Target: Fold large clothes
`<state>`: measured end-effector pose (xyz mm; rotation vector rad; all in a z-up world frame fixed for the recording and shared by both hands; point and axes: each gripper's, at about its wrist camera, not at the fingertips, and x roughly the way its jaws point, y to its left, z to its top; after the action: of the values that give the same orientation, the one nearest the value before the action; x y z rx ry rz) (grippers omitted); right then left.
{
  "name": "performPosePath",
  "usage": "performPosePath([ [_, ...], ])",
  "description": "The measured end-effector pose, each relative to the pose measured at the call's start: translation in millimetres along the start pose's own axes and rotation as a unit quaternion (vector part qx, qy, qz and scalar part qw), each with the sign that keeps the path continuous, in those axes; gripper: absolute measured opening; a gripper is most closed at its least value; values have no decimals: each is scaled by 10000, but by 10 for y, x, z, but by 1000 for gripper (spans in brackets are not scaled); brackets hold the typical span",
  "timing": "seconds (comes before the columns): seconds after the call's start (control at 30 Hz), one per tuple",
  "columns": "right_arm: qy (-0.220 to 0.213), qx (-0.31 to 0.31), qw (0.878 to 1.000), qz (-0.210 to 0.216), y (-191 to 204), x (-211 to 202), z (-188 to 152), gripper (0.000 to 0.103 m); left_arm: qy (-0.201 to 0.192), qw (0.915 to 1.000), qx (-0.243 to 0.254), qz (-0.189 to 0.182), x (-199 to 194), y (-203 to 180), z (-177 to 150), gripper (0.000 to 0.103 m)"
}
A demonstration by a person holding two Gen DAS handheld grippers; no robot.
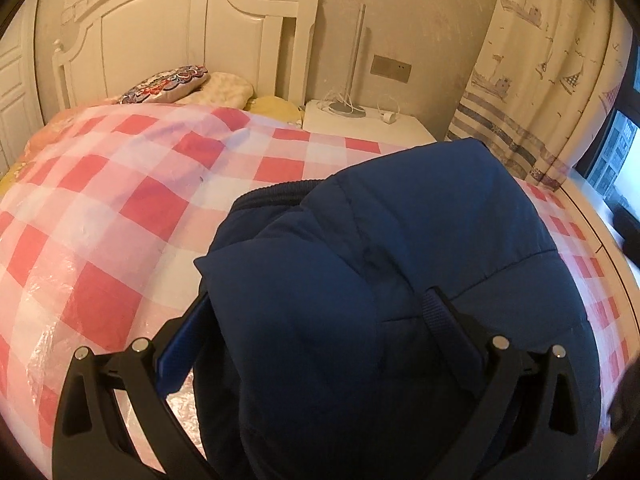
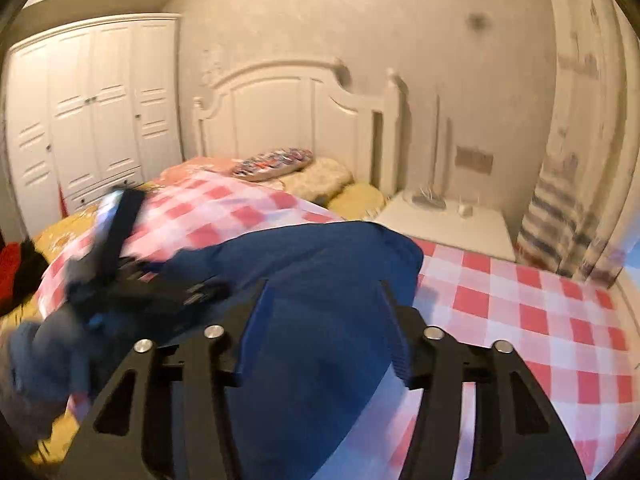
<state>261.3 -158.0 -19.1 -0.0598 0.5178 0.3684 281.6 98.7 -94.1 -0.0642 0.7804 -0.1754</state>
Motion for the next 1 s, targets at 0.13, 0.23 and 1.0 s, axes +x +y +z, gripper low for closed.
performPosePath([
  [0.13, 307, -105, 9993, -165, -68, 504, 195, 47, -63, 10000, -9, 44, -26, -3, -17, 101],
  [0.23, 581, -140, 9981, -156, -26, 784, 259, 47, -75, 10000, -39, 39, -43, 3, -22, 101],
  [1.0, 1873, -483, 9811, -30, 86, 1532, -22, 51, 118, 9992, -197, 327, -194, 98, 256, 101],
])
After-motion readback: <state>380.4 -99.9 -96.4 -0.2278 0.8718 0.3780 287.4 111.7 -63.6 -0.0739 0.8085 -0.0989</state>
